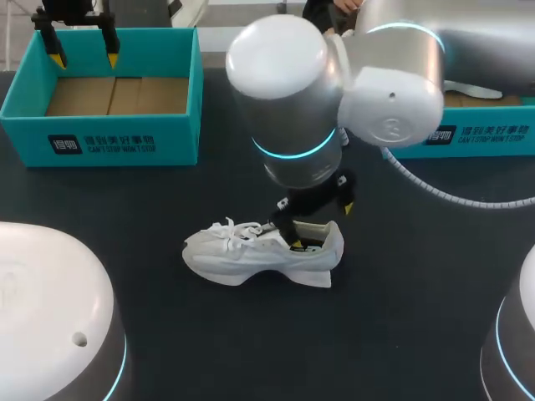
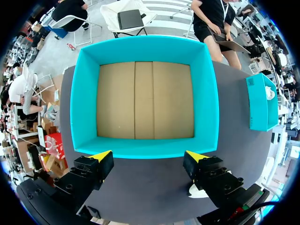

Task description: Take the shoe out of the shoebox, open the shoe tongue, remove and reinsert the insole, then place the shoe into the shoebox

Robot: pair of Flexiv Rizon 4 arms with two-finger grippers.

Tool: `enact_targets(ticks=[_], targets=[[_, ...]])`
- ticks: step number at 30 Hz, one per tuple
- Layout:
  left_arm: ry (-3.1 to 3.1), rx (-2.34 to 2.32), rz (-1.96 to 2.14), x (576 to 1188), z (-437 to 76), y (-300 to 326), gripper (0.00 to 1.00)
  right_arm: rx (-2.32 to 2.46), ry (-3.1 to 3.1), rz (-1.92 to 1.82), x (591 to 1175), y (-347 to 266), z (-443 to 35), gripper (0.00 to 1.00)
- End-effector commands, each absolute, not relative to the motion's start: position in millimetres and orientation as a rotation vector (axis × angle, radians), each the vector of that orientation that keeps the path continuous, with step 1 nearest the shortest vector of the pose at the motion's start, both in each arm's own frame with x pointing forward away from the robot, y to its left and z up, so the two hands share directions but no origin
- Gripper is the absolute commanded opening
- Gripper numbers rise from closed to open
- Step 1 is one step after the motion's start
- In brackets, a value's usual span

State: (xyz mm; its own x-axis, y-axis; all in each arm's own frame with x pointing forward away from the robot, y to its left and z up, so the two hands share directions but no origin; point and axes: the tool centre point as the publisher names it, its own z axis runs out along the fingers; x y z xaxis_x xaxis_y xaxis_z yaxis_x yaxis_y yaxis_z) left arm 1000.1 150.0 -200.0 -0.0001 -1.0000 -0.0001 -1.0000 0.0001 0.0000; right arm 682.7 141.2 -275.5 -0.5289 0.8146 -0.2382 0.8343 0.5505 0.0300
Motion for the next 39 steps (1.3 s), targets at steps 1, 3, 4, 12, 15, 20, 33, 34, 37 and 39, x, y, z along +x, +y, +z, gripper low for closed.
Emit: enact_targets(ticks=[1,3,4,12,15,20,33,34,37,39], targets=[[2.222,-2.221,0.000,1000.0,-200.0,149.9,1.00,1.241,2.706,-0.056,684.2,131.4,-277.1,1.00],[2.222,-2.221,0.000,1000.0,-200.0,149.9,1.00,1.241,2.706,-0.056,684.2,131.4,-277.1,1.00],[2.222,-2.221,0.000,1000.0,-200.0,149.9,1.00,1.241,2.706,-0.056,684.2,131.4,-277.1,1.00],[2.222,-2.221,0.000,1000.0,-200.0,149.9,1.00,0.582,3.001,0.460,669.0,125.7,-277.7,1.00],[2.222,-2.221,0.000,1000.0,-200.0,149.9,1.00,0.412,3.044,0.560,667.0,116.4,-278.6,1.00],[2.222,-2.221,0.000,1000.0,-200.0,149.9,1.00,0.368,3.094,0.442,671.7,106.4,-285.2,1.00],[2.222,-2.221,0.000,1000.0,-200.0,149.9,1.00,0.368,3.094,0.442,671.7,106.4,-285.2,1.00],[2.222,-2.221,0.000,1000.0,-200.0,149.9,1.00,0.368,3.094,0.442,671.7,106.4,-285.2,1.00],[2.222,-2.221,0.000,1000.0,-200.0,149.9,1.00,0.395,3.034,0.652,676.9,85.6,-292.4,1.00],[2.222,-2.221,0.000,1000.0,-200.0,149.9,1.00,0.376,3.006,0.705,680.6,72.5,-294.7,1.00]])
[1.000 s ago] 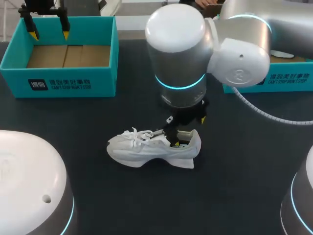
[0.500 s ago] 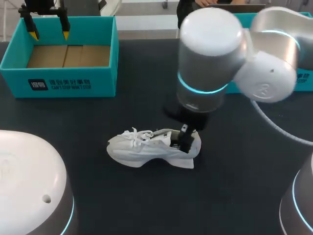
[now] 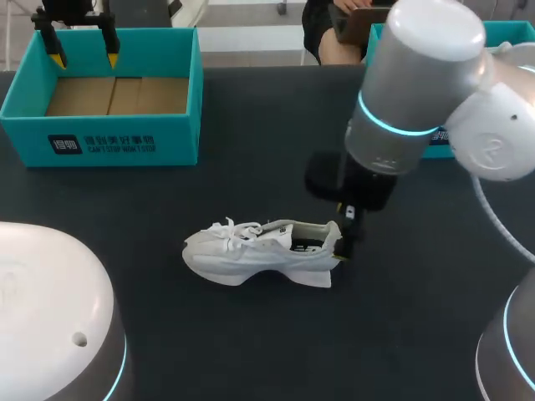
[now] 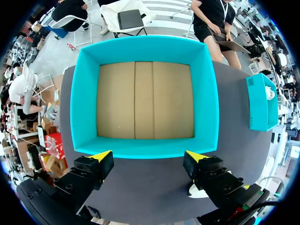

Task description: Take the shoe out of the shoebox, open the shoe tongue, remove and reinsert the insole, then place the shoe into the shoebox

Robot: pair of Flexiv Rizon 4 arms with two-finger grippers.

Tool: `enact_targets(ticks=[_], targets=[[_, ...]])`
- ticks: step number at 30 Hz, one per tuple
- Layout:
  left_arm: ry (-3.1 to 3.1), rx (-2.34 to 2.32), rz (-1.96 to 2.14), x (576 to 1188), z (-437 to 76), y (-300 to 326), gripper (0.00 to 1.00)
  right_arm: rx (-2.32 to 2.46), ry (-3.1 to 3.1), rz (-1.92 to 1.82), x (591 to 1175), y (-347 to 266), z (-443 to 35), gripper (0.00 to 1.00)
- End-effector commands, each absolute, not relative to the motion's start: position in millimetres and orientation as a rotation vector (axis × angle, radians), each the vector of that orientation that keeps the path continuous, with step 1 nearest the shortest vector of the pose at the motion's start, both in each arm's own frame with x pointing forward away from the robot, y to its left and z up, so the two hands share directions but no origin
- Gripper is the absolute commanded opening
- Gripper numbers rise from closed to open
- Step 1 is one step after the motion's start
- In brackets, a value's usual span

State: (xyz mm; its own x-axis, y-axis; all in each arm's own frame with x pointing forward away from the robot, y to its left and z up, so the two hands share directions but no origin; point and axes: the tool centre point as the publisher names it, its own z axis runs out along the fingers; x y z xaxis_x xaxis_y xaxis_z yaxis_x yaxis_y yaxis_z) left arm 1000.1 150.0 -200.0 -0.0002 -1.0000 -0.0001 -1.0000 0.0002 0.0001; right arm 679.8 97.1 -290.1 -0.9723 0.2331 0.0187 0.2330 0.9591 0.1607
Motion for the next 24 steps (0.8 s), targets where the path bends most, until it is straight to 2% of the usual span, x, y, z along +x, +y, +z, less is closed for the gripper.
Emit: enact_targets(ticks=[1,11,18,24], targets=[[2.222,-2.221,0.000,1000.0,-200.0,149.9,1.00,0.374,3.008,0.703,682.7,65.6,-297.6,1.00],[2.222,-2.221,0.000,1000.0,-200.0,149.9,1.00,0.277,2.857,1.120,694.2,30.6,-320.6,1.00],[2.222,-2.221,0.000,1000.0,-200.0,149.9,1.00,0.096,2.785,1.327,695.4,36.5,-339.0,1.00],[2.222,-2.221,0.000,1000.0,-200.0,149.9,1.00,0.132,2.691,1.538,702.1,35.5,-347.7,1.00]])
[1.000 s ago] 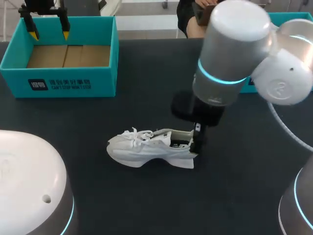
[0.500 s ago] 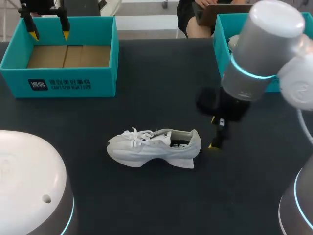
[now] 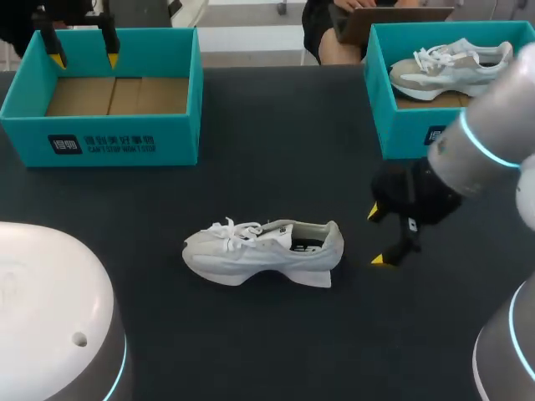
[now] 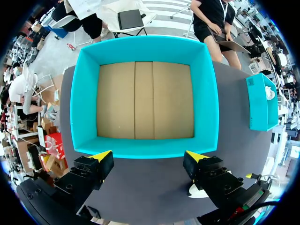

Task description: Take the shoe out of the shoebox, open the shoe tongue, remove and reinsert the insole, then place the shoe into the shoebox

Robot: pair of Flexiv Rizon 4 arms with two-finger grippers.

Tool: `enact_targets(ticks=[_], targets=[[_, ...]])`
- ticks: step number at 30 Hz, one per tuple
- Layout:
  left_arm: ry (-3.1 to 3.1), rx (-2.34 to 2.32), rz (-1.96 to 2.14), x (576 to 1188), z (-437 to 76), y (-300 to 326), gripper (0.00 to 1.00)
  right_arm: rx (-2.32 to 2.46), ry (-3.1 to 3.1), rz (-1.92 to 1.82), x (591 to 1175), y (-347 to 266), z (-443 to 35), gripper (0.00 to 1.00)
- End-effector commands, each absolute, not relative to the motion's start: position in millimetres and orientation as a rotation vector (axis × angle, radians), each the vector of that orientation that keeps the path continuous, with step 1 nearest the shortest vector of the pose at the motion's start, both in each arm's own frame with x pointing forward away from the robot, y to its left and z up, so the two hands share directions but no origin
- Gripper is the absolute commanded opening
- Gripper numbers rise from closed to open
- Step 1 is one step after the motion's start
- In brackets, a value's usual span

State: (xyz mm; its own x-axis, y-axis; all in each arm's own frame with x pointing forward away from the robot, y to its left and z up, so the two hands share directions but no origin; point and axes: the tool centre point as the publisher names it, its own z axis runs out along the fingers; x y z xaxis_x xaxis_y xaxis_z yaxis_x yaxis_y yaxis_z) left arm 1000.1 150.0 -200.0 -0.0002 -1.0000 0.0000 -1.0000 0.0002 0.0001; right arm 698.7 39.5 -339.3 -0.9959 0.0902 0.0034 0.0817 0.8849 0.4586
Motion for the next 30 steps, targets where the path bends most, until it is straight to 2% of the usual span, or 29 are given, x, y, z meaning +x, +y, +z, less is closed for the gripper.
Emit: enact_targets(ticks=[1,22,30], targets=[[-2.222,2.221,0.000,1000.0,-200.0,149.9,1.00,0.137,2.683,1.551,703.1,34.8,-348.9,1.00],[-2.222,2.221,0.000,1000.0,-200.0,149.9,1.00,0.158,2.696,1.537,704.4,33.9,-351.3,1.00],[-2.222,2.221,0.000,1000.0,-200.0,149.9,1.00,0.083,2.586,1.518,713.9,43.6,-385.7,1.00]])
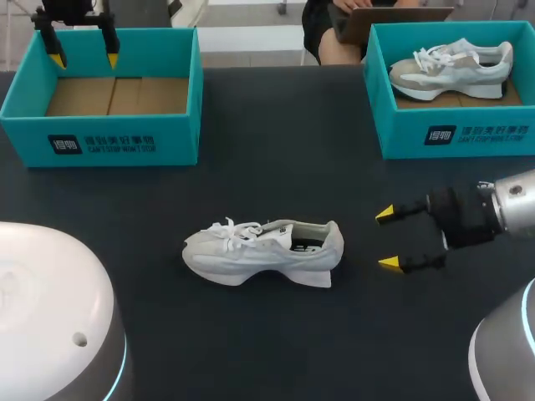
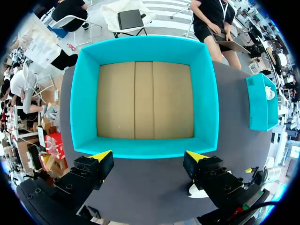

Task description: Take the shoe out of the shoebox, open the shoe tongue, remove and reinsert the insole, then place the shoe into the shoebox

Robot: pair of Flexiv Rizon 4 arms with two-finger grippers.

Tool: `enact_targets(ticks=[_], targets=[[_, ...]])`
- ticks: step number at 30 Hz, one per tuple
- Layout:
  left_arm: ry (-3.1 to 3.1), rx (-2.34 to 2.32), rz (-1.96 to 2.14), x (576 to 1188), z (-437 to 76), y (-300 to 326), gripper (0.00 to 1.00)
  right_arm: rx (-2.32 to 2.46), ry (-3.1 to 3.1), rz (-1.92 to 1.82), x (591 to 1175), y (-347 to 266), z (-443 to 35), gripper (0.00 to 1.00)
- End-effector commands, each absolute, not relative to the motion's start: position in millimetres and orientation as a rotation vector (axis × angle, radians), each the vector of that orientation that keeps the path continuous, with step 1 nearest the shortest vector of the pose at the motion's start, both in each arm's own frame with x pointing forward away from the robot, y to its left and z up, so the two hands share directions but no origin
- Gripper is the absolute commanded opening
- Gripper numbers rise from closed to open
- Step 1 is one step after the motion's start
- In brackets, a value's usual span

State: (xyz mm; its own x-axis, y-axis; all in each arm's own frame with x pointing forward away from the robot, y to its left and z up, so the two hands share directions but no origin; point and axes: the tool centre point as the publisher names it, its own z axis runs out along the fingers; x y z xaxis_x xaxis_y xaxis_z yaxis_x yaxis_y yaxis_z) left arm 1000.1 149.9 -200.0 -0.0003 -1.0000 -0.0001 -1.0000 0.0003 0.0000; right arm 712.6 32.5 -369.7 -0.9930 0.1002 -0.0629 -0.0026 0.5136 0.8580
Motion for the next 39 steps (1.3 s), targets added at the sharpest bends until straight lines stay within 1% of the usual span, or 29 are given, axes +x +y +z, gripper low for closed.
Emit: enact_targets(ticks=[1,10,25,32,39], targets=[[2.222,-2.221,0.000,1000.0,-200.0,149.9,1.00,0.086,2.574,1.525,714.7,44.9,-388.5,1.00],[2.222,-2.221,0.000,1000.0,-200.0,149.9,1.00,0.111,2.568,1.531,719.6,48.2,-399.3,1.00],[2.222,-2.221,0.000,1000.0,-200.0,149.9,1.00,0.111,2.568,1.531,719.6,48.2,-399.3,1.00],[2.222,-2.221,0.000,1000.0,-200.0,149.9,1.00,0.198,2.529,1.474,722.4,71.0,-394.1,1.00],[2.222,-2.221,0.000,1000.0,-200.0,149.9,1.00,0.242,2.530,1.497,719.8,85.9,-395.5,1.00]])
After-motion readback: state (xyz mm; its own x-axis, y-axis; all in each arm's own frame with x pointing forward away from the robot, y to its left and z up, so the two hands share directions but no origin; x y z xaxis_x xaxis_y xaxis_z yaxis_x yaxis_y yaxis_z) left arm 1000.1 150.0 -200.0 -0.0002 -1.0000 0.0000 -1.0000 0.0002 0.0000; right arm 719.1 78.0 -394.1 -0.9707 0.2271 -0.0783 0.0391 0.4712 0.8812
